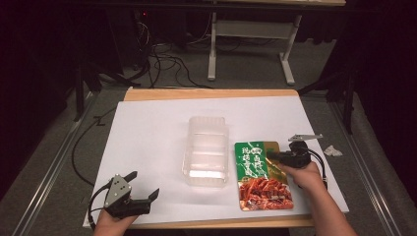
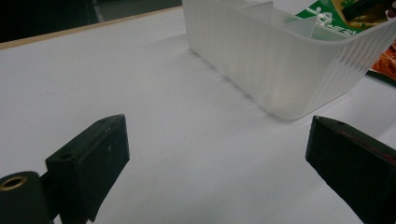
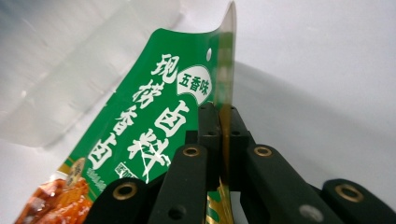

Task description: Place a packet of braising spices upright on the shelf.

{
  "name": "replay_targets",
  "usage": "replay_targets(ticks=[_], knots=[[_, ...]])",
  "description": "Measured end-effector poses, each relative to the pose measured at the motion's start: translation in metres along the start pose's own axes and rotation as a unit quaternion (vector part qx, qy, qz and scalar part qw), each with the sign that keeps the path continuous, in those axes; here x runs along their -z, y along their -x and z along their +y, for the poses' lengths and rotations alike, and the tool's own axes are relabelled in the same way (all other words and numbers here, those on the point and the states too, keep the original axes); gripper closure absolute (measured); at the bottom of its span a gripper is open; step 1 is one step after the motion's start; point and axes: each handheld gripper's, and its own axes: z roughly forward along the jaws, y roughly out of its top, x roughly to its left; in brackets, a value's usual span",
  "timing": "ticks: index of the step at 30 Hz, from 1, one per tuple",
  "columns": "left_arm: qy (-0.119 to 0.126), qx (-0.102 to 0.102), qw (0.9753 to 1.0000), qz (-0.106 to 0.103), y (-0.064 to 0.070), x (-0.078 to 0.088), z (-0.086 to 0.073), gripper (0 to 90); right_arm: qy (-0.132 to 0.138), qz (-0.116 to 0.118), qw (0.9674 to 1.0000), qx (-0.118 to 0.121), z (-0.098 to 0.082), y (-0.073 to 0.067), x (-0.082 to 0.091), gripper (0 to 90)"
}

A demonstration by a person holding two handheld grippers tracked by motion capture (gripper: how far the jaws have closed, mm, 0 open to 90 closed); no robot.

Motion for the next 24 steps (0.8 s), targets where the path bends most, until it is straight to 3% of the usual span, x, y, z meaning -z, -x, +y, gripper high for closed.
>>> replay_targets(ticks=[10, 18, 24], knots=[[0.003, -0.006, 1.0, 0.001, 0.001, -0.01, 0.006, 7.1, 0.056, 0.003, 0.9983, 0.017, 0.004, -0.019, 0.022, 90.0], [0.013, -0.009, 0.9999, 0.001, 0.003, -0.021, 0.014, 7.2, 0.105, -0.005, 0.9937, 0.037, 0.004, -0.039, 0.048, 90.0], [0.018, -0.007, 0.9998, 0.0, 0.003, -0.025, 0.016, 7.6, 0.147, -0.018, 0.9878, 0.049, 0.006, -0.048, 0.067, 90.0]])
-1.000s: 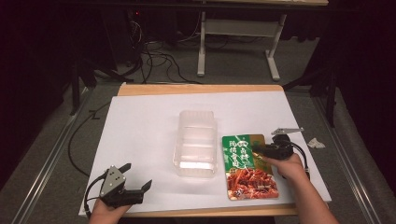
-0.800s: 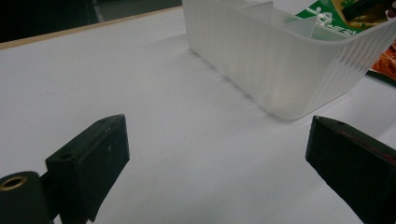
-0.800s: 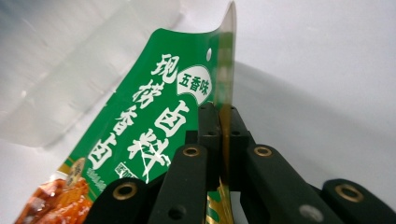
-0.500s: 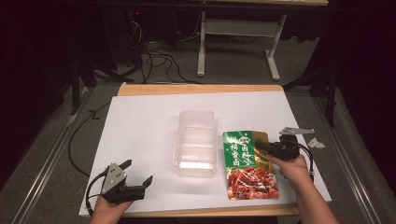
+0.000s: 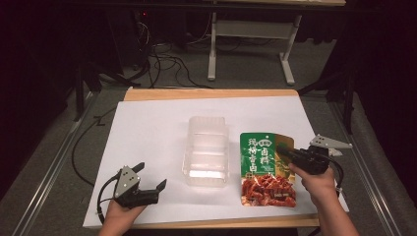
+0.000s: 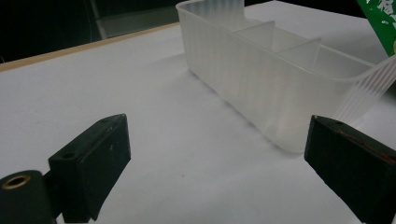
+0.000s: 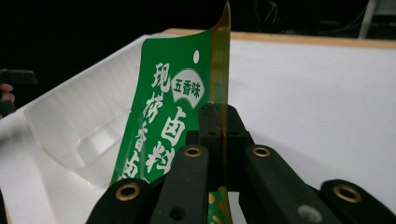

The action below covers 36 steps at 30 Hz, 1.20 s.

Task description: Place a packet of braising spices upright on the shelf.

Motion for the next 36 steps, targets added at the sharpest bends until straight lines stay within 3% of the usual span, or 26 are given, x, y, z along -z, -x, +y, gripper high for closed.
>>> replay_targets(ticks=[4, 8, 17, 24, 28, 31, 36], knots=[[0.003, 0.001, 1.0, 0.001, 0.0, -0.002, 0.001, 7.9, 0.025, -0.022, 0.9994, 0.011, 0.004, -0.003, 0.011, 90.0], [0.002, 0.0, 1.0, 0.0, 0.0, -0.002, 0.001, 8.0, 0.05, -0.034, 0.9982, 0.007, 0.007, -0.002, 0.019, 90.0], [0.001, -0.001, 1.0, 0.0, 0.001, -0.003, 0.001, 8.1, 0.11, -0.051, 0.9924, 0.021, 0.016, -0.01, 0.035, 90.0], [0.004, 0.001, 1.0, 0.005, 0.0, 0.002, -0.002, 8.1, 0.124, -0.067, 0.9889, 0.046, 0.023, -0.013, 0.041, 90.0], [0.005, 0.004, 0.9999, 0.008, -0.001, 0.007, -0.003, 8.1, 0.134, -0.079, 0.9868, 0.045, 0.024, -0.011, 0.043, 90.0], [0.01, 0.008, 0.9998, 0.017, -0.002, 0.012, -0.004, 8.2, 0.149, -0.095, 0.9831, 0.047, 0.026, -0.006, 0.046, 90.0], [0.007, 0.009, 0.9997, 0.02, -0.003, 0.015, -0.006, 8.2, 0.164, -0.102, 0.9801, 0.045, 0.028, -0.002, 0.051, 90.0]])
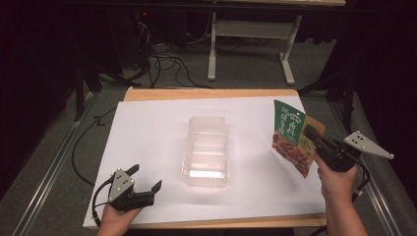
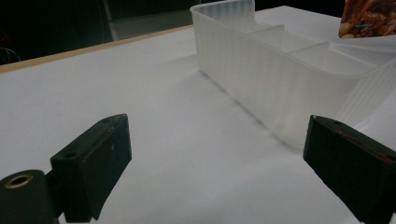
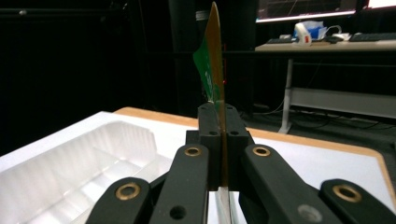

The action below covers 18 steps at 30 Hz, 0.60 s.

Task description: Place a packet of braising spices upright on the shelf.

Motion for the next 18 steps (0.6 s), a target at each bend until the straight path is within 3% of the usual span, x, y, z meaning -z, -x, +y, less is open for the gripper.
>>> replay_targets(ticks=[10, 18], knots=[[-0.001, 0.007, 0.9999, 0.013, -0.001, 0.009, -0.004, 8.3, 0.013, 0.018, 0.9997, 0.003, 0.006, -0.005, -0.007, 90.0], [-0.005, 0.001, 1.0, 0.007, -0.001, 0.01, -0.005, 8.2, 0.016, 0.053, 0.9985, 0.005, 0.01, -0.019, -0.02, 90.0]])
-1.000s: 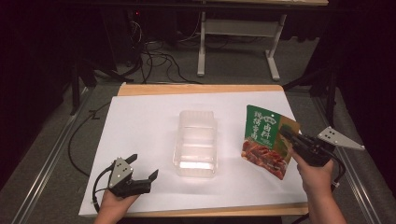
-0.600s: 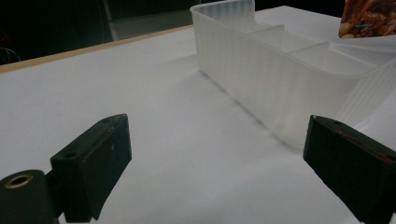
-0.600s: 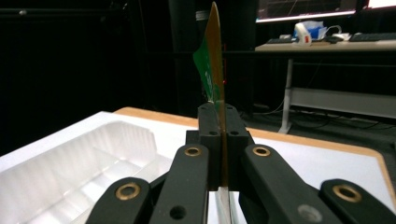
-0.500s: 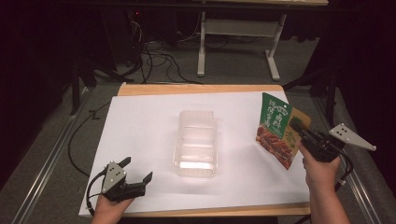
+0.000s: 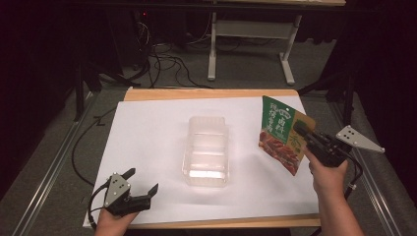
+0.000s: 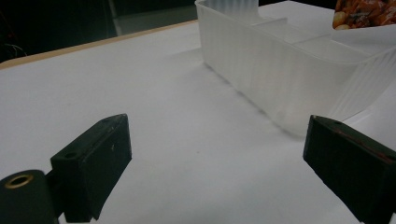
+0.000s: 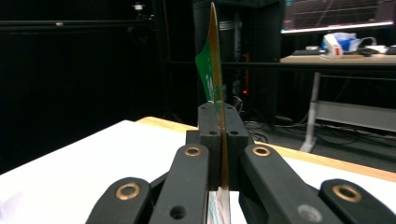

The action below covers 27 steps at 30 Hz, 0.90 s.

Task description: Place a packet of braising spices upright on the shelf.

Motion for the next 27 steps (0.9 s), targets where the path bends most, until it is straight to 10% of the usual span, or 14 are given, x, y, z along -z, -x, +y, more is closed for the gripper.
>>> replay_targets(ticks=[27], knots=[[0.001, -0.004, 1.0, 0.0, -0.001, 0.003, -0.001, 8.4, 0.009, 0.119, 0.9926, 0.02, 0.026, -0.048, -0.058, 90.0]])
